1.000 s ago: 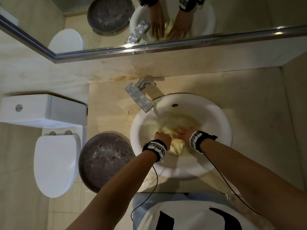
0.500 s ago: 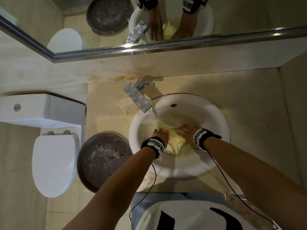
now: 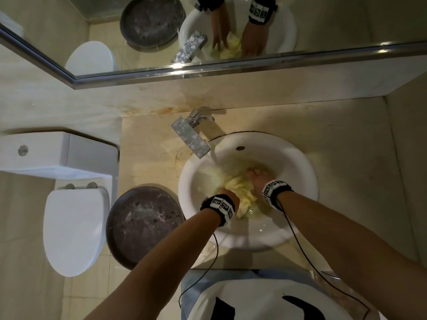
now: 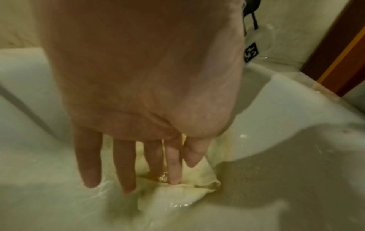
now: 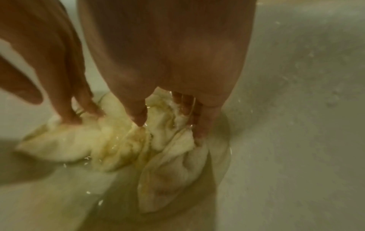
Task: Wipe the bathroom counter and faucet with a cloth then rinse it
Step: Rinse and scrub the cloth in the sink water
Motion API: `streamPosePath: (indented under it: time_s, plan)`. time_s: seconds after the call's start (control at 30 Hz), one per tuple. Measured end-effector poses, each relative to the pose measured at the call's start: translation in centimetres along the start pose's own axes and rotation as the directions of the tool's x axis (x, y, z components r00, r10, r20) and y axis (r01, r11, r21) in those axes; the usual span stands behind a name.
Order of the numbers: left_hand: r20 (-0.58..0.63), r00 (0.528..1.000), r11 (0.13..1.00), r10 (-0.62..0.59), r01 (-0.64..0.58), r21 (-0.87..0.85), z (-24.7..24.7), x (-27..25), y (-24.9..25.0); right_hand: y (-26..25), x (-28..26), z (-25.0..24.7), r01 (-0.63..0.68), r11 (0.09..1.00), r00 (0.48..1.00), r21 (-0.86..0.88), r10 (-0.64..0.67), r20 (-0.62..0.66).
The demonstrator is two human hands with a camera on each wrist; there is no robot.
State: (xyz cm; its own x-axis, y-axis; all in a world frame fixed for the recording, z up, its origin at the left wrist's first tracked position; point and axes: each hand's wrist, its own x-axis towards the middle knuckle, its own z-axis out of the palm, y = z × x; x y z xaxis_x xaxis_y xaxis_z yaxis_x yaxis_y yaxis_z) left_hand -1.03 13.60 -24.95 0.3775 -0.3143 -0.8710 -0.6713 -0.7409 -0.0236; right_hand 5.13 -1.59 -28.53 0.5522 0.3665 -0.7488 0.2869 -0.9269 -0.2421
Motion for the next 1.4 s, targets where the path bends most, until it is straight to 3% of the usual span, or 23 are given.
streamPosePath:
  time_s: [0.13,0.23,0.37,0.47,0.53,0.7,0.8,0.9,1.0,1.07,1.2,1.3,1.4]
  plan:
    - [0.025,0.994,0.995,-0.103,0.103,-0.007,1.2,0.5,-0.9,-0.6,0.0,0.5,0.085,0.982,0.994,-0.169,-0.094,-0.048]
    - [0.014,0.991,0.963,-0.133,0.132,-0.233,0.4,0.6,-1.8,0.3,-0.3,2.0,0.125,0.921,0.987,-0.369,-0.152,-0.045]
    - [-0.118,0.979,0.865,-0.168,0.088,-0.495,0.3,0.5,-2.4,0.8,-1.2,3.7,0.093,0.845,0.994,-0.527,-0.053,0.091]
    - [-0.151,0.981,0.87,-0.124,0.034,-0.492,1.1,1.0,-2.5,0.6,-0.5,3.7,0.107,0.865,0.993,-0.49,-0.073,0.089]
    - [-0.139,0.984,0.902,-0.108,0.038,-0.43,1.8,1.5,-2.4,0.3,0.2,2.8,0.14,0.911,0.988,-0.389,-0.152,-0.002]
    - [-0.161,0.987,0.988,0.025,-0.048,-0.143,2.8,1.9,-2.7,0.0,0.4,0.8,0.142,0.99,0.989,0.01,-0.142,0.028]
    - [-0.099,0.988,0.991,0.121,-0.126,-0.051,3.7,1.9,-3.3,-1.4,0.1,1.2,0.081,0.991,0.996,-0.107,-0.077,0.039]
    - [-0.083,0.996,0.999,0.041,-0.043,-0.024,3.2,1.3,-4.0,-3.2,-0.1,1.7,0.001,0.949,1.0,-0.317,-0.003,-0.006]
    - [-0.052,0.996,0.996,-0.069,0.067,-0.053,2.0,1.0,-3.5,-3.7,-0.1,2.5,-0.114,0.957,0.992,-0.266,0.094,-0.087]
    - [-0.098,0.993,0.995,-0.061,0.052,-0.091,1.0,1.2,-2.3,-3.9,-0.4,2.5,-0.15,0.96,0.988,-0.236,0.137,-0.072]
    - [-0.254,0.967,0.991,0.01,-0.044,-0.128,0.4,1.4,-0.5,-3.1,-0.5,1.9,-0.054,0.982,0.997,-0.181,0.043,-0.063]
    - [-0.194,0.981,0.982,0.002,-0.039,-0.186,1.3,1.5,-0.8,-2.0,-1.1,0.7,0.017,0.988,1.0,-0.152,-0.019,-0.006]
    - [-0.116,0.993,0.992,0.008,-0.023,-0.125,1.4,1.5,-1.6,-1.0,-1.4,0.2,0.074,0.983,0.997,-0.165,-0.068,0.04]
